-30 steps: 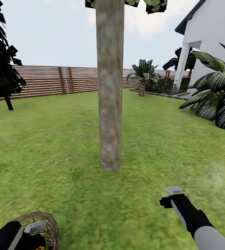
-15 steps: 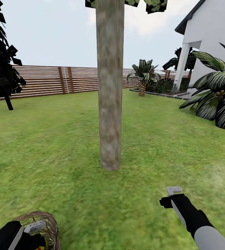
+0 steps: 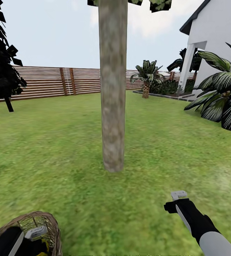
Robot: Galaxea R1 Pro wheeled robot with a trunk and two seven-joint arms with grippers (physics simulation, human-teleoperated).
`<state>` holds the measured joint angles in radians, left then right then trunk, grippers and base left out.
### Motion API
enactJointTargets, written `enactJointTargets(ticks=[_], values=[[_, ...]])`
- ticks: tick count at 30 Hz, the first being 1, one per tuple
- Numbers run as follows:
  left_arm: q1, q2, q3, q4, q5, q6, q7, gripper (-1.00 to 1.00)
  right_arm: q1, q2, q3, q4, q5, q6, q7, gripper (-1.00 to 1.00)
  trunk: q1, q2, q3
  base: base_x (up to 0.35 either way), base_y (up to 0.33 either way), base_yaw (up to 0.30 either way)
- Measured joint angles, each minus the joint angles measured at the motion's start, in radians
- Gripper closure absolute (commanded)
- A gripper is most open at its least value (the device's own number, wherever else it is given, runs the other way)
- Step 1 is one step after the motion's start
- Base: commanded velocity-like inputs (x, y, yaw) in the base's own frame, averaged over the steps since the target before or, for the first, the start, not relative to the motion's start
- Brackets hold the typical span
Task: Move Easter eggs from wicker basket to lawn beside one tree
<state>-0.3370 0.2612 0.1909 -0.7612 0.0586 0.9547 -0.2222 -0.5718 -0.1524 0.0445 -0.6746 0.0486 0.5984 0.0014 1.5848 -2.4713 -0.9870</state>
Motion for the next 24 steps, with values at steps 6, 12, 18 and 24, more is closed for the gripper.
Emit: enactJointTargets(ticks=[6, 12, 18, 24], values=[[0.000, 0.000, 0.000, 0.000, -0.001, 0.000, 0.000, -1.00, 0.000, 0.000, 0.000, 0.000, 0.000, 0.000, 0.000, -1.00, 0.016, -0.029, -0.020, 0.000, 0.000, 0.000], [0.000, -0.002, 0.000, 0.000, -0.001, 0.000, 0.000, -1.00, 0.000, 0.000, 0.000, 0.001, 0.000, 0.000, 0.000, -1.00, 0.017, -0.029, -0.024, 0.000, 0.000, 0.000], [0.000, -0.013, -0.001, 0.001, -0.002, 0.000, 0.000, -1.00, 0.000, 0.000, 0.000, 0.000, 0.000, 0.000, 0.000, -1.00, 0.020, -0.030, -0.047, 0.000, 0.000, 0.000], [0.000, -0.015, -0.001, 0.001, -0.003, 0.000, 0.000, -1.00, 0.000, 0.000, 0.000, 0.001, 0.000, 0.000, 0.000, -1.00, 0.022, -0.032, -0.067, 0.000, 0.000, 0.000]])
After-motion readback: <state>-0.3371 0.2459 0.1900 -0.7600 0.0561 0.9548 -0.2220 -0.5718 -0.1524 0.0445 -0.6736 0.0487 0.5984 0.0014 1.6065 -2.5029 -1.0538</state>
